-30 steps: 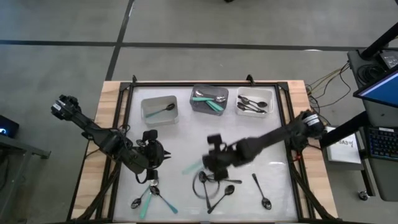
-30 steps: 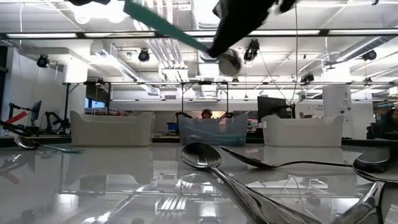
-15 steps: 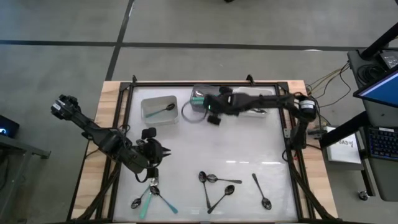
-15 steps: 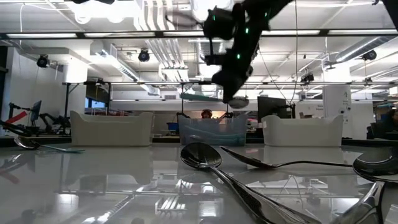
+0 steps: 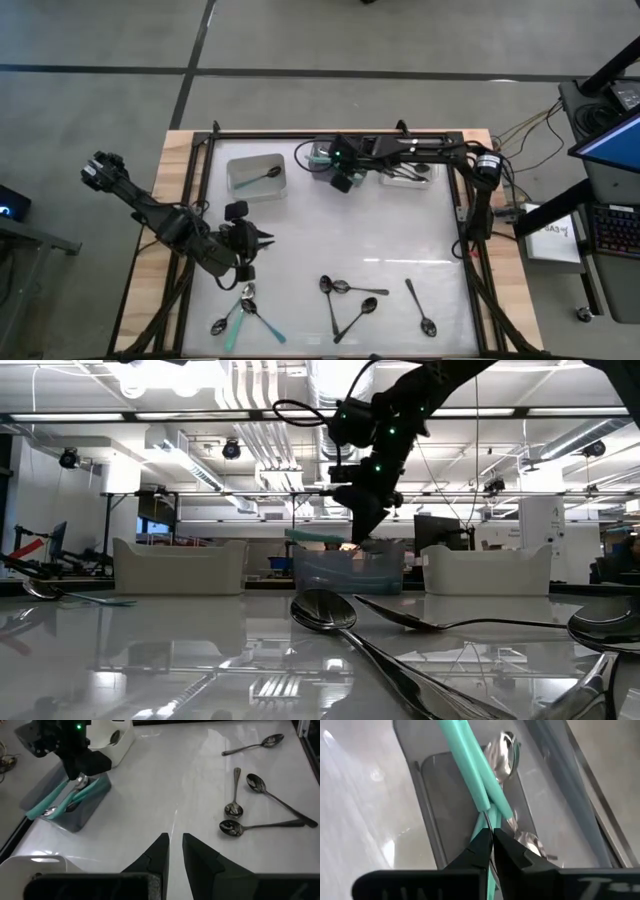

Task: Sort silverware by color (type)
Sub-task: Put the green spoon into the black bin, then put the blue spoon into the gray bin

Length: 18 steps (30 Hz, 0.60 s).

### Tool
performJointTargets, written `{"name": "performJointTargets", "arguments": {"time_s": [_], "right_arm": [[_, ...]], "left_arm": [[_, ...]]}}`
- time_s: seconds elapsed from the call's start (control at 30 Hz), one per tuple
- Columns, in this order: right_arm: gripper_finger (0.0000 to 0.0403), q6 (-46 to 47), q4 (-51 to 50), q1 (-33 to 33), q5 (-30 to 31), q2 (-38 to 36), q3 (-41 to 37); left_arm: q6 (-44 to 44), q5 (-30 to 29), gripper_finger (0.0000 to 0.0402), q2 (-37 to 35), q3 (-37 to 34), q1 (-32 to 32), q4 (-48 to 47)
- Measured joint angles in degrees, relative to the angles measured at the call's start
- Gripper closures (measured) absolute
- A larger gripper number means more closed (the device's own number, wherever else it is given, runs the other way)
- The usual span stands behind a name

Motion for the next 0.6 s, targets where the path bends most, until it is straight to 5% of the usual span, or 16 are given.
{"name": "performJointTargets", "arguments": {"time_s": [0.2, 0.43, 0.6], "right_arm": [[0.0341, -0.3, -0.1, 0.9, 0.0, -0.3, 0.5], [0.0287, 3.5, -0.5, 4.0, -0.1, -0.9, 0.5], [0.0273, 5.8, -0.6, 7.5, -0.1, -1.2, 0.5]], "left_arm": [[-3.4, 2.8, 0.0364, 0.0, 0.0, 0.0, -2.2], [-15.8, 16.5, 0.0364, 0.3, 0.0, -0.1, -18.9], [-12.0, 26.2, 0.0364, 1.4, -1.1, -1.2, -22.5]]}}
